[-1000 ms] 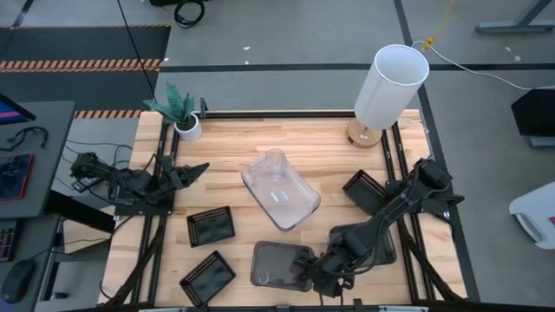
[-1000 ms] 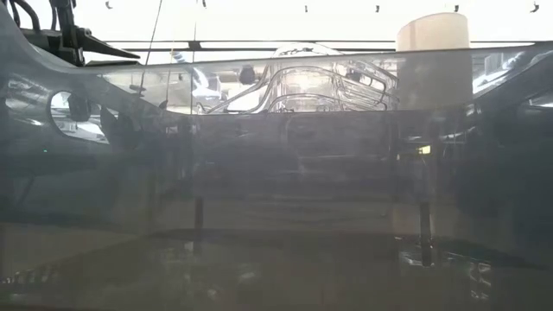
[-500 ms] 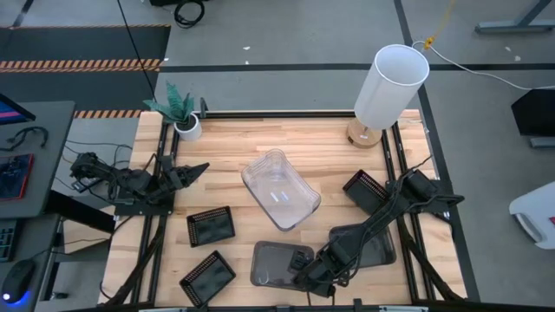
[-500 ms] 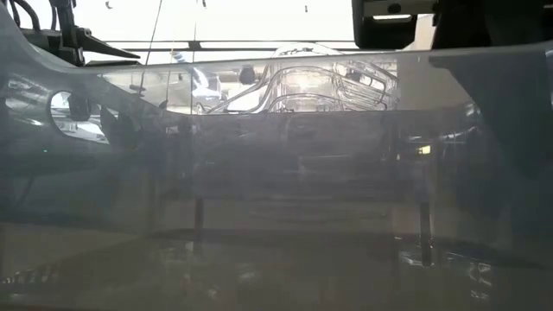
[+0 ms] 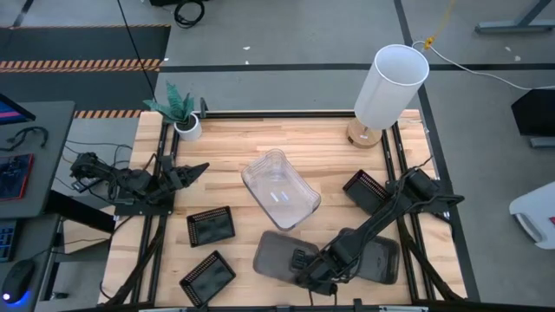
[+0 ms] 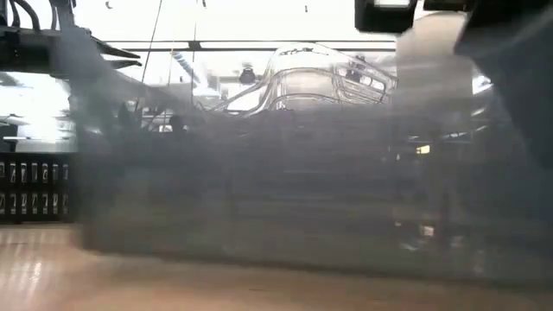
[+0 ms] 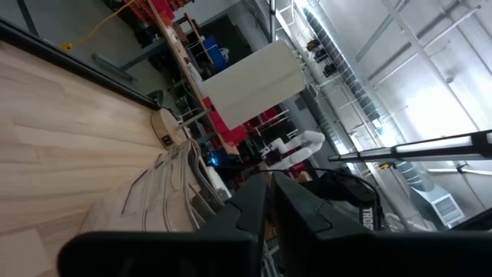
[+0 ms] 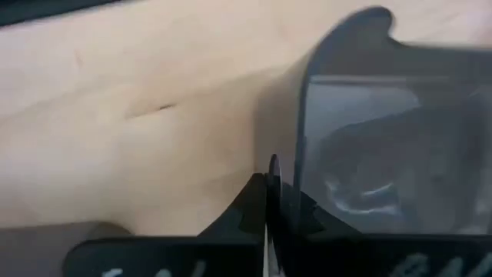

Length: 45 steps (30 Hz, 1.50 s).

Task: Stack baskets by color
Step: Stack the left black transparent bin on top of the right black transparent bin

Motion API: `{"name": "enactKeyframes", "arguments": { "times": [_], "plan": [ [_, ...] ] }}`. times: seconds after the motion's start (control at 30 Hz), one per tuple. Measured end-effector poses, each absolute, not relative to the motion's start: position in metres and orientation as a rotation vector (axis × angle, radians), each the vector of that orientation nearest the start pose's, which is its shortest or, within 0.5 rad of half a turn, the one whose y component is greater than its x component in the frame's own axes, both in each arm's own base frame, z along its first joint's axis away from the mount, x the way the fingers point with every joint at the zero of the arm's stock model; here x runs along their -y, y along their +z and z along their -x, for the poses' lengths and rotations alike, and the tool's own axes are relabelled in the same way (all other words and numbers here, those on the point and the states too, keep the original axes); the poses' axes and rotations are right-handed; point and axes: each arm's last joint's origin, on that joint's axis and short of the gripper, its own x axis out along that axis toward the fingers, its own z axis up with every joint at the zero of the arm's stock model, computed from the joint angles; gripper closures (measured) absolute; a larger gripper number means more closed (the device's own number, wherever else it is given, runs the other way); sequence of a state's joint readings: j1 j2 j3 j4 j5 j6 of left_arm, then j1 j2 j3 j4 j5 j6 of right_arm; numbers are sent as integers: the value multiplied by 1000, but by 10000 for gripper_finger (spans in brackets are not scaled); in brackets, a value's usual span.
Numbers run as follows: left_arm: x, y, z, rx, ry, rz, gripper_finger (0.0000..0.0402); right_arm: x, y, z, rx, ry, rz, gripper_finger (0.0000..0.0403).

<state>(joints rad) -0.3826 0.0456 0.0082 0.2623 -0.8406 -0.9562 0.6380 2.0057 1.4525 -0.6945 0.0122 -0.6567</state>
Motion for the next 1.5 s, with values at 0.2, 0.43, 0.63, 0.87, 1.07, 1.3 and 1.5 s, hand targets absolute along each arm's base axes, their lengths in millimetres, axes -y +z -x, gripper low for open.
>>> {"name": "enactKeyframes", "arguments": {
  "times": [0.2, 0.43, 0.63, 0.87, 1.07, 1.3, 1.5],
  "plan": [
    [13, 186, -90, 394, 335, 1067, 367, -235, 200, -314, -957, 934, 953, 396],
    [13, 186, -90, 394, 335, 1067, 371, -231, 258, -279, -877, 944, 933, 395],
    [13, 186, -90, 394, 335, 1067, 371, -225, 304, -237, -840, 948, 860, 396],
    [13, 186, -90, 394, 335, 1067, 367, -217, 330, -196, -860, 947, 846, 396],
    [13, 186, -90, 395, 335, 1067, 374, -212, 337, -165, -968, 936, 840, 396],
    [13, 186, -90, 395, 335, 1067, 366, -211, 341, -130, -1072, 976, 862, 396],
    [13, 186, -90, 395, 335, 1067, 370, -219, 326, -106, -1160, 1054, 869, 396]
  ]
}}
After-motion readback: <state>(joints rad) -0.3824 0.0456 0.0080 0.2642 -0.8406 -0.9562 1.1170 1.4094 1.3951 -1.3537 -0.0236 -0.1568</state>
